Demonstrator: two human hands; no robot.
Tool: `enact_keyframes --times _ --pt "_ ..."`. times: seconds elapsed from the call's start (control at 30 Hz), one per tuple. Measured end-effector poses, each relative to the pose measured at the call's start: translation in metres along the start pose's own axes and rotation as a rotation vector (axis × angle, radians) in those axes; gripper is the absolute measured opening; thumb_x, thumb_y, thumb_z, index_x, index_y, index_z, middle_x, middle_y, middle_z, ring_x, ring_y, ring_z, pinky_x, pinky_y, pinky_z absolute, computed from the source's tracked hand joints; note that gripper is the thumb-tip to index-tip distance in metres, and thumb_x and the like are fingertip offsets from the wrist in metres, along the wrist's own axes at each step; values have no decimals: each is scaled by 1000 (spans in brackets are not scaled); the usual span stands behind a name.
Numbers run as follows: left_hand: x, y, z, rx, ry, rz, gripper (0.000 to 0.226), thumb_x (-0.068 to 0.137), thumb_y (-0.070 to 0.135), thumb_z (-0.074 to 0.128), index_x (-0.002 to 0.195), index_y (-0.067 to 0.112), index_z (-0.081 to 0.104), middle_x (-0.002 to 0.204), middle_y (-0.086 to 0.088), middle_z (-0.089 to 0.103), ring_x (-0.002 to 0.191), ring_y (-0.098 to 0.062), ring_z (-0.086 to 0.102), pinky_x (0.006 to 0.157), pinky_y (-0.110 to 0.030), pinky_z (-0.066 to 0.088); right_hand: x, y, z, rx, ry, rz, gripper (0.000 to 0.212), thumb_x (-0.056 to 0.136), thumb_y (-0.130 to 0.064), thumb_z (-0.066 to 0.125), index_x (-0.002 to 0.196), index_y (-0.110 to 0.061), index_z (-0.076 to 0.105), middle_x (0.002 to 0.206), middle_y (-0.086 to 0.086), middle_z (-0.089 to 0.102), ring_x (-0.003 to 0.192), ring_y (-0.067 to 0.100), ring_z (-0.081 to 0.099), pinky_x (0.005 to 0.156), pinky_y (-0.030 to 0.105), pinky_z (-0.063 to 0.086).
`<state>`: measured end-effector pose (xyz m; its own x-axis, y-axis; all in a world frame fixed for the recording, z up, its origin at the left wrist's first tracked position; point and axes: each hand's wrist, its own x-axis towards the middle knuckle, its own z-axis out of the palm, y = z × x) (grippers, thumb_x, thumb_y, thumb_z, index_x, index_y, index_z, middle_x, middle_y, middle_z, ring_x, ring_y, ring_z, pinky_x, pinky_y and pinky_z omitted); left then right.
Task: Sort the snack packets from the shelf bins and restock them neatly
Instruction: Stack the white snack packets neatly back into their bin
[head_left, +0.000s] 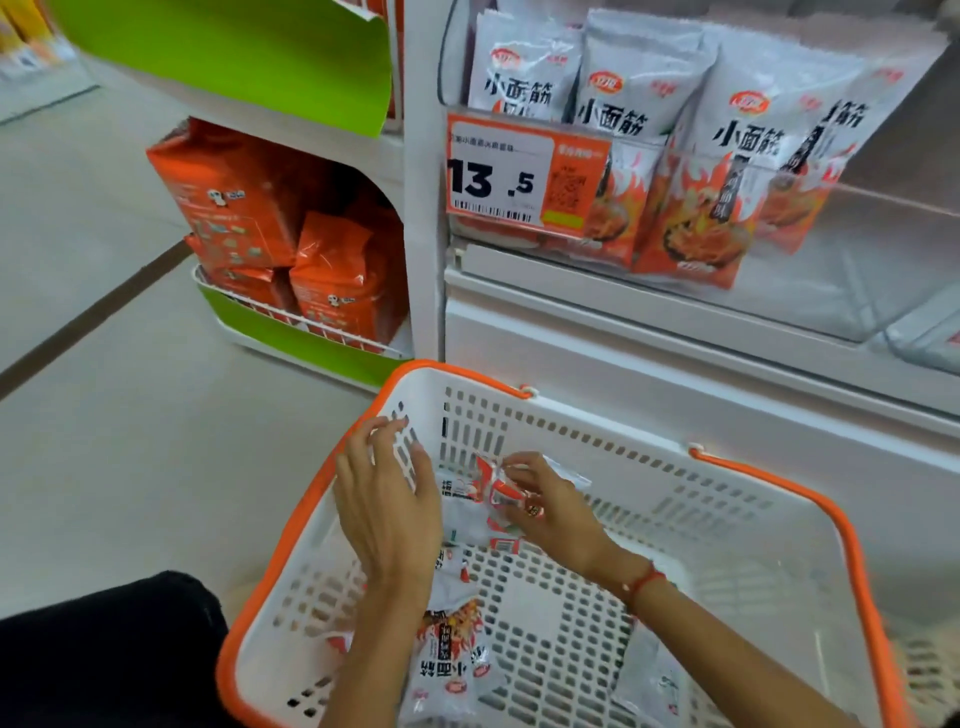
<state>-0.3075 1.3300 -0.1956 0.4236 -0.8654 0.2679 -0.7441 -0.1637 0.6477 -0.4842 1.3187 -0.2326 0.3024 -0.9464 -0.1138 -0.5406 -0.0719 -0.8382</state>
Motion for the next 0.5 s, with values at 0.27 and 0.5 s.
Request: enact_keyframes --times 0.27,0.5 --pt "-4 47 4 -797 -1305 -654 63 80 65 61 118 14 67 111 -14 71 104 -26 68 91 -40 53 -81 -33 -66 -579 124 -503 68 78 -1 71 129 -43 52 132 -10 48 119 12 48 83 27 51" --pt "-24 64 9 -778 -966 -373 28 83 43 69 106 27 67 101 5 75 95 -9 69 85 -25 52 -87 -29 -74 -6 221 175 21 100 -23 49 117 -24 63 113 -8 65 111 12 59 96 25 47"
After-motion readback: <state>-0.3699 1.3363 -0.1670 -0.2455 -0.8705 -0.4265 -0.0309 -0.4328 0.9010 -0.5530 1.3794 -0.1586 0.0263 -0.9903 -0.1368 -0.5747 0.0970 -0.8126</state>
